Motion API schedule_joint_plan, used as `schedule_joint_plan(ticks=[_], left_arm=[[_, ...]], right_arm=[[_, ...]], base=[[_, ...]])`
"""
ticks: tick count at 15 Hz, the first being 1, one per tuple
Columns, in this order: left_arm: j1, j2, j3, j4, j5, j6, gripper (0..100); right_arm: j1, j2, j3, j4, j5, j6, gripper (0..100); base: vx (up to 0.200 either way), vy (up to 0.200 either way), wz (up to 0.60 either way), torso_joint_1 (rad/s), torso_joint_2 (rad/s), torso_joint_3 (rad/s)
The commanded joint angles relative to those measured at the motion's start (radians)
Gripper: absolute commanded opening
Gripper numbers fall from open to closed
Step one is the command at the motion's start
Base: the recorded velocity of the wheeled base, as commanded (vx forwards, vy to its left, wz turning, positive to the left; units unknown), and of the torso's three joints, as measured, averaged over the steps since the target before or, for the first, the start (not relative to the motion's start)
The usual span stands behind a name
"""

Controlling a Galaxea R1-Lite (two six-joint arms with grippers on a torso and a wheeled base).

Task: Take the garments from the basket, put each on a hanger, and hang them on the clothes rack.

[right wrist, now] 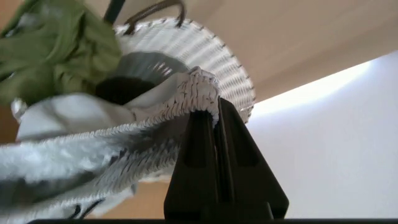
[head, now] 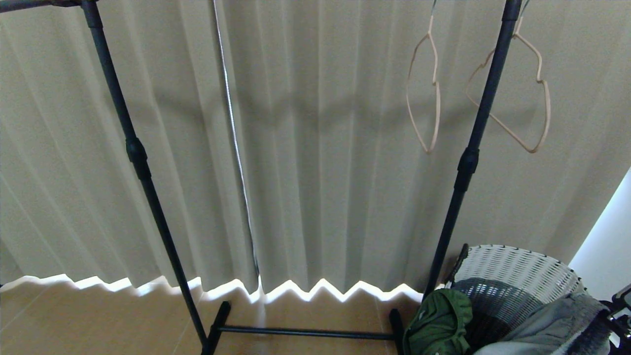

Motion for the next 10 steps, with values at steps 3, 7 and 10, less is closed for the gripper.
schedule_joint_plan(ticks=[3,7,10], left_arm=[[0.0,0.0,0.0,-0.001,0.002,-0.002,100],[0.0,0.0,0.0,-0.001,0.0,-0.001,100],[0.0,0.0,0.0,-0.001,0.0,-0.001,100]], right_arm=[[0.0,-0.008,0.005,0.0,0.003,-0.002,0],[0.0,-0.011,0.004,0.0,0.003,-0.003,0],[0.0,-0.011,0.004,0.0,0.002,-0.003,0]], base=[[-0.2,0.0,0.0,0.004,0.0,0.001],[-0.2,0.0,0.0,0.004,0.0,0.001],[-0.2,0.0,0.0,0.004,0.0,0.005]])
